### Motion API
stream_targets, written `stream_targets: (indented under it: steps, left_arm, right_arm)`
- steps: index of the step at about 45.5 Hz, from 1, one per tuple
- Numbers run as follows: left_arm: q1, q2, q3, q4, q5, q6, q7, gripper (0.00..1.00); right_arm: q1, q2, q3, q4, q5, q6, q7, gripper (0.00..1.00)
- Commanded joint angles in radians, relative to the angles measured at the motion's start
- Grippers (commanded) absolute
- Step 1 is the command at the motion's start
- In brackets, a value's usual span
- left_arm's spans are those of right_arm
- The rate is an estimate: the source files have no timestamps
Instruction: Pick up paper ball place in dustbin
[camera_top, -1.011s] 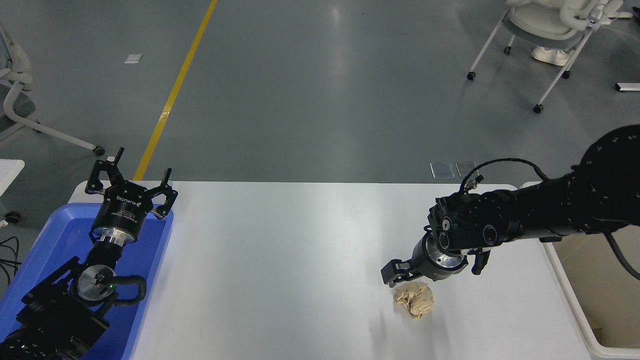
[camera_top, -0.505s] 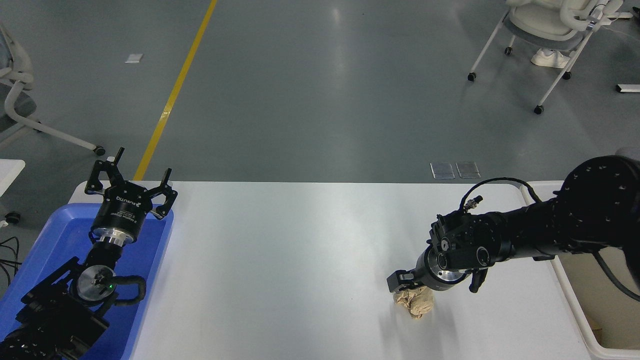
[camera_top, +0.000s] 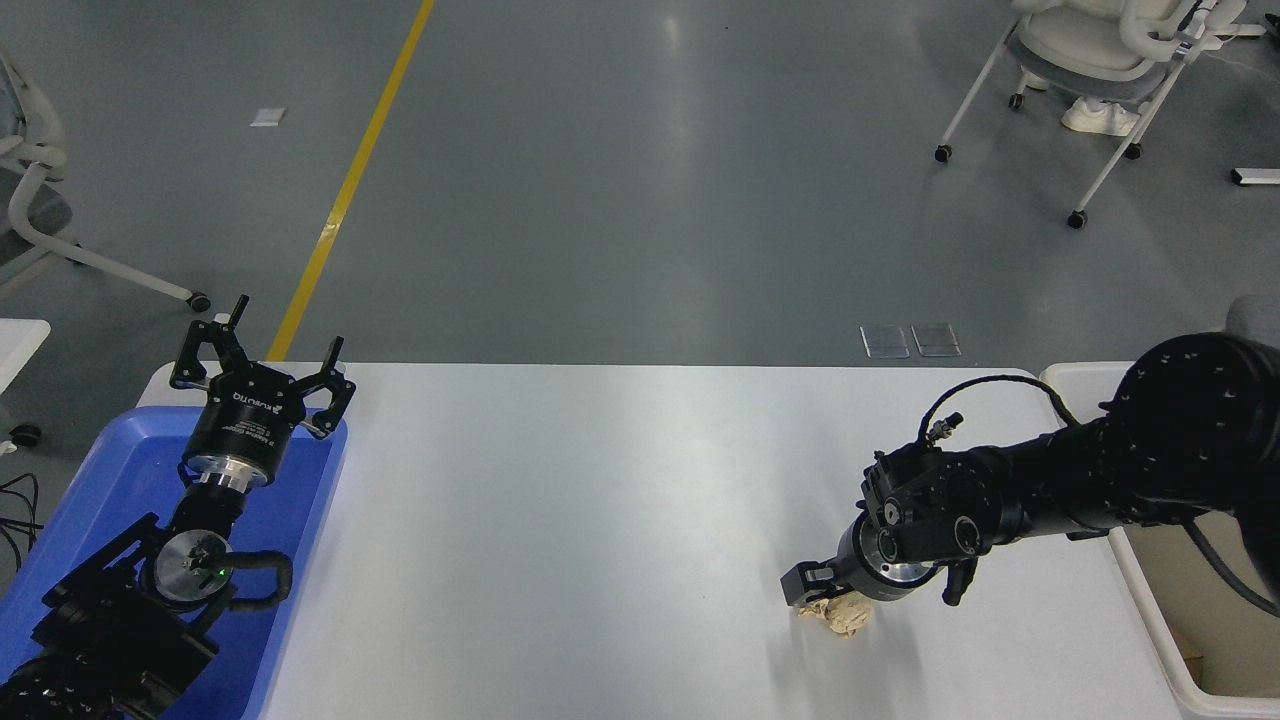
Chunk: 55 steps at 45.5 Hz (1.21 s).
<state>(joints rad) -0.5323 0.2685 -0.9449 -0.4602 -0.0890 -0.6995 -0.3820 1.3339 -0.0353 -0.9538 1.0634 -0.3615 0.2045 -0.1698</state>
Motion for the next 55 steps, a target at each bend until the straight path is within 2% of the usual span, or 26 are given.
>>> stream_targets:
  steps: [1, 7, 11, 15, 24, 28, 41, 48, 55]
  left_arm:
    - [0.0, 0.0, 0.0, 0.0, 0.0, 0.0, 0.0, 1.0]
    - [0.0, 0.0, 0.0, 0.0, 0.0, 0.0, 0.0, 1.0]
    - [0.0, 0.0, 0.0, 0.0, 0.0, 0.0, 0.0, 1.0]
    - [-0.001, 0.0, 0.0, 0.0, 0.0, 0.0, 0.0, 1.0]
    - [0.0, 0.001, 0.0, 0.0, 0.0, 0.0, 0.0, 1.0]
    - [0.0, 0.0, 0.0, 0.0, 0.0, 0.0, 0.0, 1.0]
    - [-0.002, 0.0, 0.0, 0.0, 0.0, 0.0, 0.0, 1.0]
    - [-0.002, 0.0, 0.0, 0.0, 0.0, 0.0, 0.0, 1.0]
    - [-0.002, 0.0, 0.0, 0.0, 0.0, 0.0, 0.0, 1.0]
  right_arm:
    - [-0.009, 0.0, 0.003, 0.0, 0.003, 0.0, -0.001, 0.86]
    - [-0.013, 0.0, 0.003, 0.001, 0.003, 0.0, -0.001, 0.73]
    - [-0.012, 0.0, 0.001, 0.004, 0.004, 0.003, -0.001, 0.51]
    - [-0.009, -0.005, 0.001, 0.004, 0.013, 0.003, -0.001, 0.36]
    - [-0.001, -0.011, 0.0, 0.004, 0.047, 0.01, -0.001, 0.14]
    - [0.005, -0.024, -0.002, 0.009, 0.065, 0.016, -0.001, 0.0]
    - [0.044, -0.066, -0.003, 0.063, 0.081, 0.053, 0.003, 0.0]
    - [0.059, -0.071, -0.01, 0.063, 0.15, 0.053, 0.003, 0.0]
    - [0.06, -0.072, -0.013, 0.063, 0.156, 0.053, 0.001, 0.0]
